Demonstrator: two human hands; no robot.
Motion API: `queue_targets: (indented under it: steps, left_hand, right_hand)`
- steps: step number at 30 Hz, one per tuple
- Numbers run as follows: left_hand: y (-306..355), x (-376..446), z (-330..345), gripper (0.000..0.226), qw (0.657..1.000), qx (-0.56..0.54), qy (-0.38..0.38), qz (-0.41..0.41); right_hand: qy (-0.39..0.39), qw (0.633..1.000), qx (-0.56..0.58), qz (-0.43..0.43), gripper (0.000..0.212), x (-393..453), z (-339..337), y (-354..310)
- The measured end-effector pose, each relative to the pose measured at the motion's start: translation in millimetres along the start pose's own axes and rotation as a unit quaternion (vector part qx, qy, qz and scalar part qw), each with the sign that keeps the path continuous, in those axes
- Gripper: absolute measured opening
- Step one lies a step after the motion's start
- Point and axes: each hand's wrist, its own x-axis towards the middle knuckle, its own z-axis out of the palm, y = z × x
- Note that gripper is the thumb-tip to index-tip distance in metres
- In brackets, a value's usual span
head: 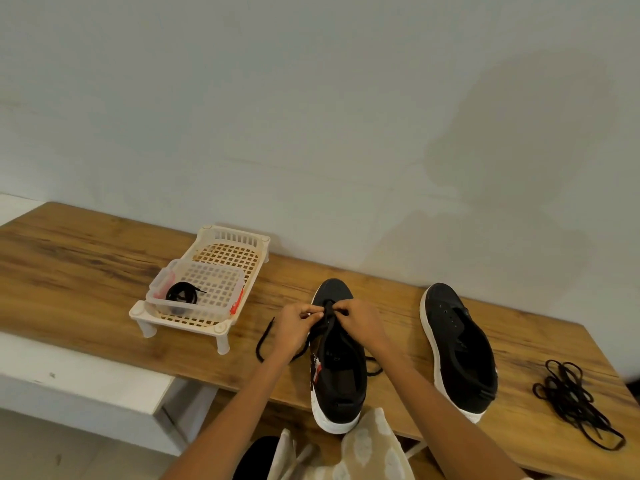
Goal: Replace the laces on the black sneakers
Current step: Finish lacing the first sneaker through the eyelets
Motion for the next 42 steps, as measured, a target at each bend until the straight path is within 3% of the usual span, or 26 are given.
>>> queue_targets:
  steps: [8,18,23,28,31,35,37,40,42]
  left_hand:
    - [1.9,-7.5,-1.4,0.016,1.000,-0.005,0.011,0.026]
    - [1.0,-5.1,-0.5,0.013,0.999,0.025,0.005,0.020]
    - [0.1,-3.1,0.2,0.009,0.999,0.039,0.007,0.017]
    - [2.4,-1.3,-0.6,0.015,0.998,0.039,0.025,0.031]
    - [13.2,1.3,0.5,0.014,0.999,0.002,0.026,0.022]
    - [45.2,3.7,-1.8,0.014,0.996,-0.088,0.027,0.009]
    - [55.8,4.2,-4.9,0.015,0.995,-0.095,0.018,0.017]
    - [60.1,2.5,-12.0,0.009,0.992,-0.120,0.024,0.007]
    - [56.2,4.1,-15.7,0.025,0.996,-0.086,-0.016,-0.007]
  right_hand:
    - [0.009,0.980,0.192,0.053,0.022,-5.9,2.1,-0.1]
    - [-0.044,0.967,0.241,0.070,0.024,-3.3,-0.4,-1.1]
    - [-0.018,0.940,0.318,0.120,0.007,0.4,-3.2,-4.8]
    - [-0.012,0.944,0.315,0.094,0.006,0.3,-4.0,-7.5]
    - [0.006,0.946,0.316,0.076,0.018,1.4,-12.0,-6.7]
    - [-0.051,0.974,0.219,-0.014,0.022,1.7,-29.5,-13.2]
    - [-0.035,0.974,0.225,-0.010,0.031,2.0,-38.0,-20.3]
    - [0.033,0.962,0.269,0.023,0.023,4.3,-64.9,-31.8]
    - [0.089,0.938,0.334,0.024,0.014,8.2,-91.3,-41.4]
